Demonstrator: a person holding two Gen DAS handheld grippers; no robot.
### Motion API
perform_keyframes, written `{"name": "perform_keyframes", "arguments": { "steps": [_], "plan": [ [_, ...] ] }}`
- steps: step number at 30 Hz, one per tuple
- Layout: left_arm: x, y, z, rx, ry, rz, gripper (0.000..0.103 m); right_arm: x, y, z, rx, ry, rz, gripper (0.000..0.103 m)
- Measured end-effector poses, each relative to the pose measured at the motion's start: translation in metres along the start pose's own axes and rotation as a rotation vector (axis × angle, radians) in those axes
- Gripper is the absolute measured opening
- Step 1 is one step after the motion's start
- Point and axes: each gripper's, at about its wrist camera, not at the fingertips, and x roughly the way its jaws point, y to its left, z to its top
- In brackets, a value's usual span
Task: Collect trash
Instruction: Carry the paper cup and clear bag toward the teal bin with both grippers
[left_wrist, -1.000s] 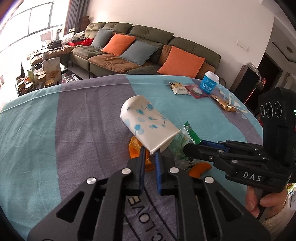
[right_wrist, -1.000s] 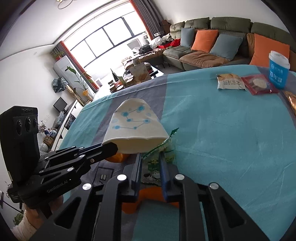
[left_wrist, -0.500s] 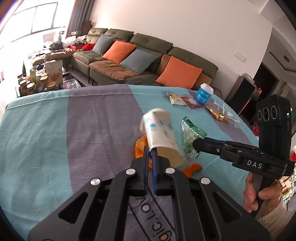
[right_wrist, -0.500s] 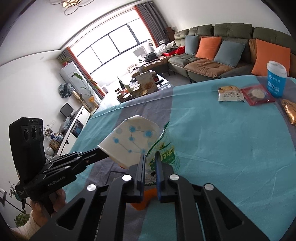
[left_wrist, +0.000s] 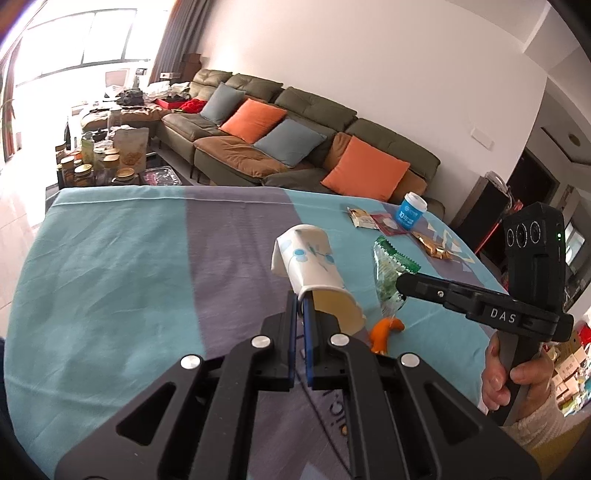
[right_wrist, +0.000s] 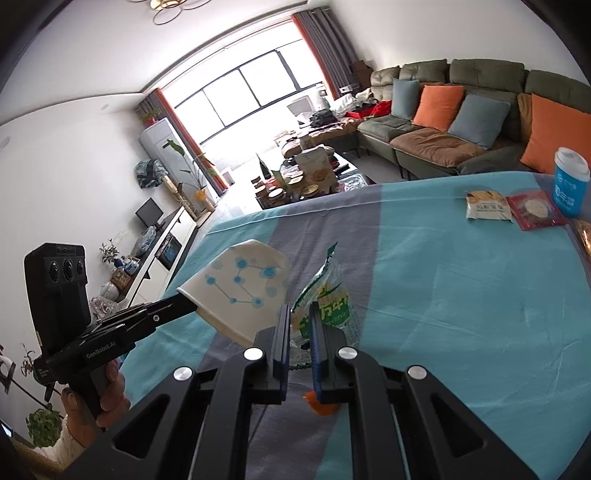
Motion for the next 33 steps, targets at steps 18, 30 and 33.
{"name": "perform_keyframes", "arguments": {
  "steps": [18,30,33],
  "plan": [
    [-0.078,0.040,-0.033,-0.075,-0.060,0.089,0.004,0.029,0.066,-0.009,-0.101,0.069,0.149,0.009],
    [-0.123,0.061,-0.056,-0.128,-0.094,0.168,0.004,0.053,0.109,-0.013,-0.159,0.122,0.237,0.009],
    [-0.135,0.069,-0.063,-0.148,-0.102,0.190,0.004,0.058,0.119,-0.013,-0.174,0.134,0.254,0.009]
  ]
}}
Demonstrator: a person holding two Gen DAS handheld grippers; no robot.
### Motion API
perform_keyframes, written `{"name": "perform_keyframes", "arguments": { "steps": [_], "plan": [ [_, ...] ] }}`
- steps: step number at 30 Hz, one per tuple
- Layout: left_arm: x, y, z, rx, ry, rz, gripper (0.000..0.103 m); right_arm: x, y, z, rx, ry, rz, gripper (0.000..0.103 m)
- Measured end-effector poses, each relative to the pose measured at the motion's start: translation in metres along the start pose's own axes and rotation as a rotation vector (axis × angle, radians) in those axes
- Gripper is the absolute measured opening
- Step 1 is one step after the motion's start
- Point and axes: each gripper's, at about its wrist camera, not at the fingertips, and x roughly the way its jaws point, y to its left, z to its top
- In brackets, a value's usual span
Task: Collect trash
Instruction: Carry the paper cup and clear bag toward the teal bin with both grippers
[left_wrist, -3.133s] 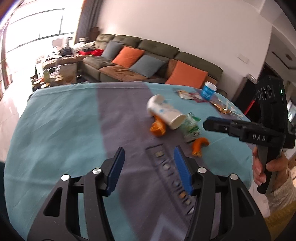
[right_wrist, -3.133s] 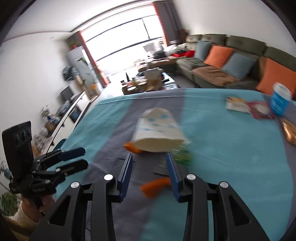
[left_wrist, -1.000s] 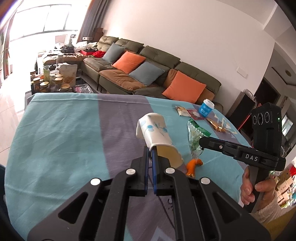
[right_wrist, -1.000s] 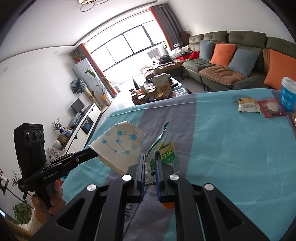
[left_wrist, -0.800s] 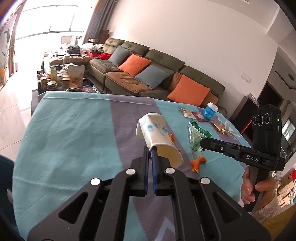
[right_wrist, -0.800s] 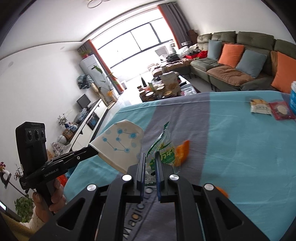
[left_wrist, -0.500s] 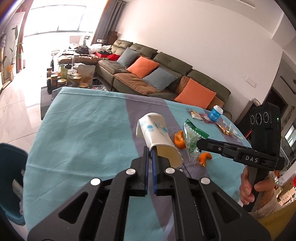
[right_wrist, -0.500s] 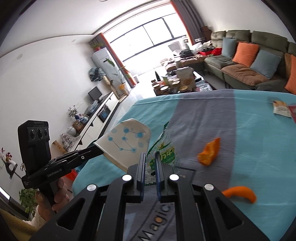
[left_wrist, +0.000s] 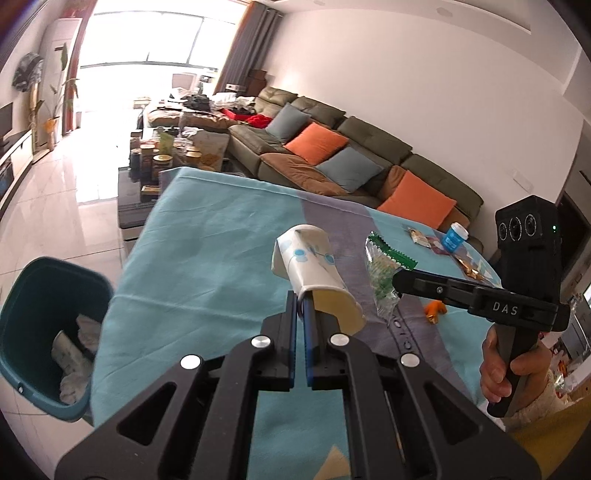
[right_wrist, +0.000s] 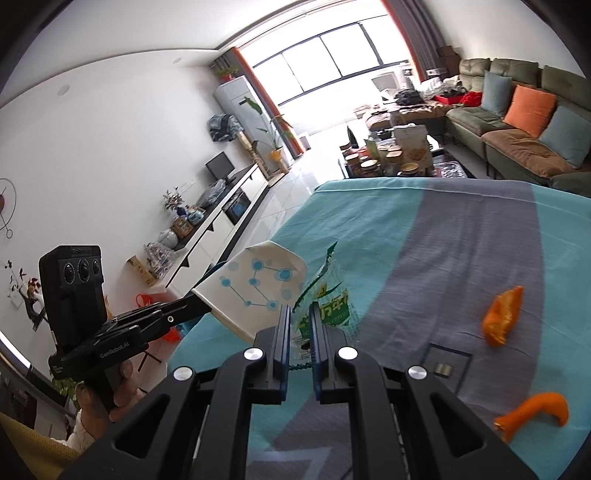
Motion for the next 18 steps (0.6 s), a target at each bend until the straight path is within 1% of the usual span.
{"name": "perform_keyframes", "arguments": {
  "steps": [10,18],
  "plan": [
    [-0.022,0.026,-0.012,-0.054,-0.013,0.052,0.004,0.028,0.022,0.008,-0.032,0.044,0.063,0.009],
    [-0.039,0.047,-0.015,-0.096,-0.032,0.105,0.004,0.055,0.043,0.013,-0.064,0.080,0.110,0.009]
  ]
}}
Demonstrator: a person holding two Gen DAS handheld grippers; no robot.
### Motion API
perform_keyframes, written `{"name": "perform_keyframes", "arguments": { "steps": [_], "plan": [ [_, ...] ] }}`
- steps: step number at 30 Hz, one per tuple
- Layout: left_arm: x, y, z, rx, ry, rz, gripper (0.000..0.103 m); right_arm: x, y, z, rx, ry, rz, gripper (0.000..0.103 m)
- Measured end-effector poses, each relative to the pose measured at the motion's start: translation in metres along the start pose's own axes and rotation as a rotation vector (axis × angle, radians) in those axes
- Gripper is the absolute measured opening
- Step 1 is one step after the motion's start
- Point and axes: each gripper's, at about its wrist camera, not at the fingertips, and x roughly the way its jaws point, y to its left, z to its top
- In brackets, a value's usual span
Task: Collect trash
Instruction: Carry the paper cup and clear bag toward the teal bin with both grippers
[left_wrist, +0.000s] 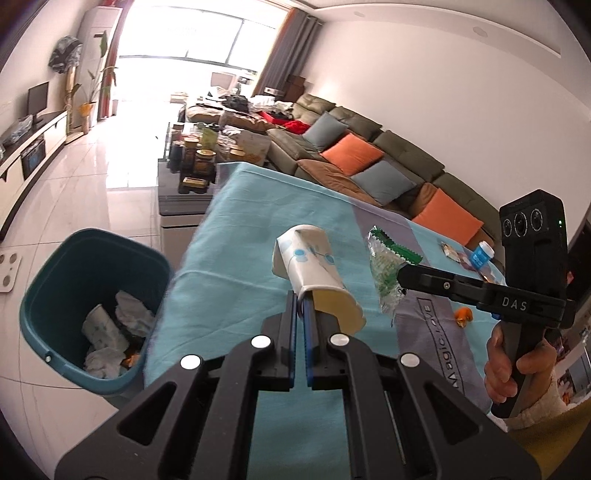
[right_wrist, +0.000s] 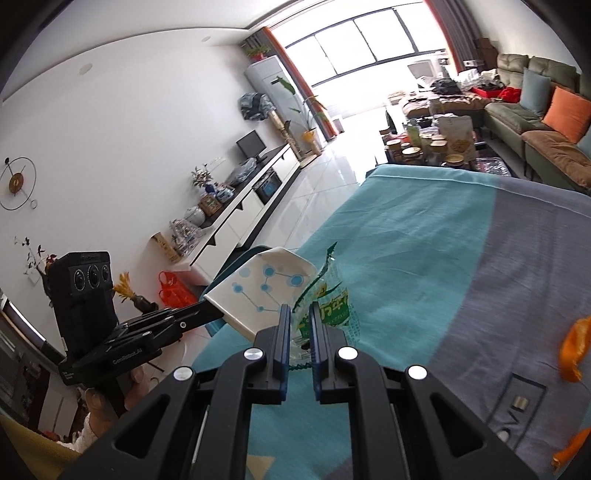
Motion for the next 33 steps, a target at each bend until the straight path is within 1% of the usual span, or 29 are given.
{"name": "perform_keyframes", "arguments": {
  "steps": [6,15,33],
  "plan": [
    [-0.013,0.015,0.004,-0.025,-0.024,0.040,0.004,0.016,0.011,0.004,-0.021,0.027,0.033,0.009],
    [-0.023,0.034,0.007,-0.053,-0.042,0.094,0.004,0.044,0.030,0.013,-0.054,0.064,0.080,0.009],
    [-0.035,0.079,0.003,-0.140,-0.064,0.216,0.004,0.090,0.053,0.028,-0.114,0.116,0.104,0.009]
  ]
}}
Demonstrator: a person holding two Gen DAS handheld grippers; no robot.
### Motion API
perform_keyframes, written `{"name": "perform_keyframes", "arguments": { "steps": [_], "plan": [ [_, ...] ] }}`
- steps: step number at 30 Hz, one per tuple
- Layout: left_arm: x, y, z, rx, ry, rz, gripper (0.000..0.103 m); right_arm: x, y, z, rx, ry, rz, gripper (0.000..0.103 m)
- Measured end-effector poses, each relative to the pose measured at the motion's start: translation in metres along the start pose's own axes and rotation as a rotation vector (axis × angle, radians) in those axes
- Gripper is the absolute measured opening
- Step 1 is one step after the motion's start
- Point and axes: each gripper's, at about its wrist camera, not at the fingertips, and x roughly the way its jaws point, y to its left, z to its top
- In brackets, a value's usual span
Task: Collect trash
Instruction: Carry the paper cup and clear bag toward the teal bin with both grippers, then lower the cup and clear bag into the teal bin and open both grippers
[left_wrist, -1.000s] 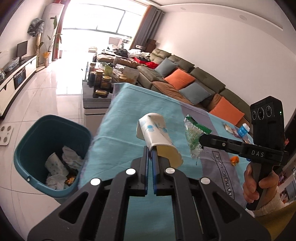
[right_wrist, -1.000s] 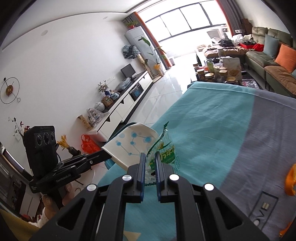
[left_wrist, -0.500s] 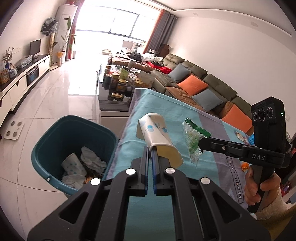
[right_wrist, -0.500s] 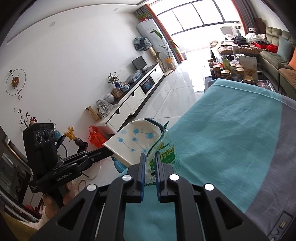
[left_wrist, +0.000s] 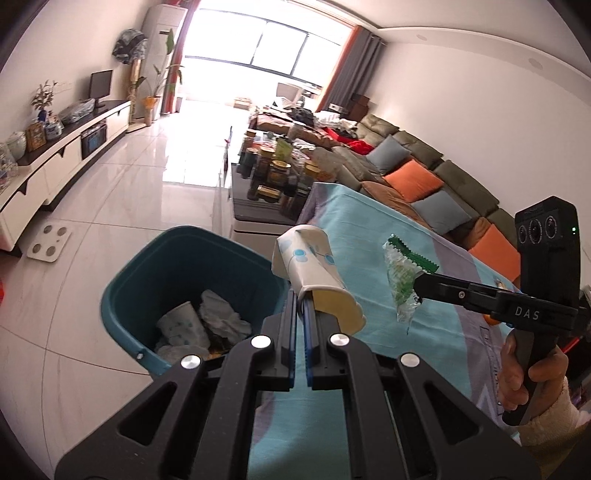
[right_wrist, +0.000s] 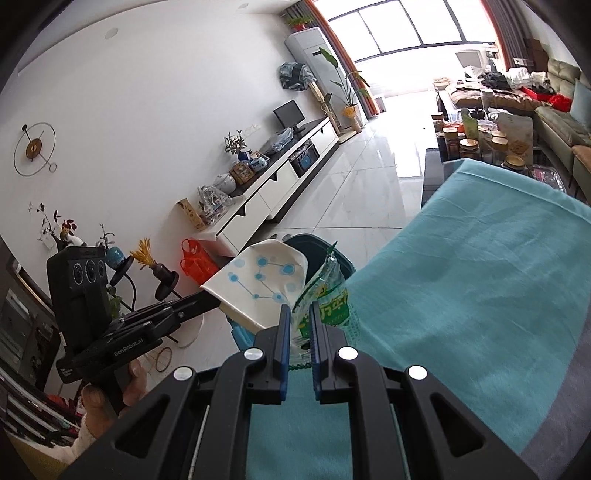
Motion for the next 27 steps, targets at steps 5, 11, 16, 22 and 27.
{"name": "perform_keyframes", "arguments": {
  "steps": [5,11,16,22,27],
  "plan": [
    [0.000,0.011,-0.002,-0.012,-0.003,0.044,0.004,0.016,0.006,0.004,-0.017,0.025,0.007,0.009],
    [0.002,0.028,-0.002,-0.043,-0.006,0.073,0.004,0.037,0.015,0.011,-0.035,0.052,0.024,0.009],
    [0.004,0.038,-0.001,-0.060,-0.008,0.102,0.004,0.057,0.028,0.017,-0.051,0.083,0.042,0.009],
    [0.006,0.044,-0.002,-0.078,-0.010,0.118,0.004,0.075,0.039,0.021,-0.071,0.105,0.053,0.009],
    [0.008,0.048,-0.002,-0.082,-0.008,0.133,0.004,0.085,0.042,0.024,-0.070,0.119,0.054,0.009]
  ]
}}
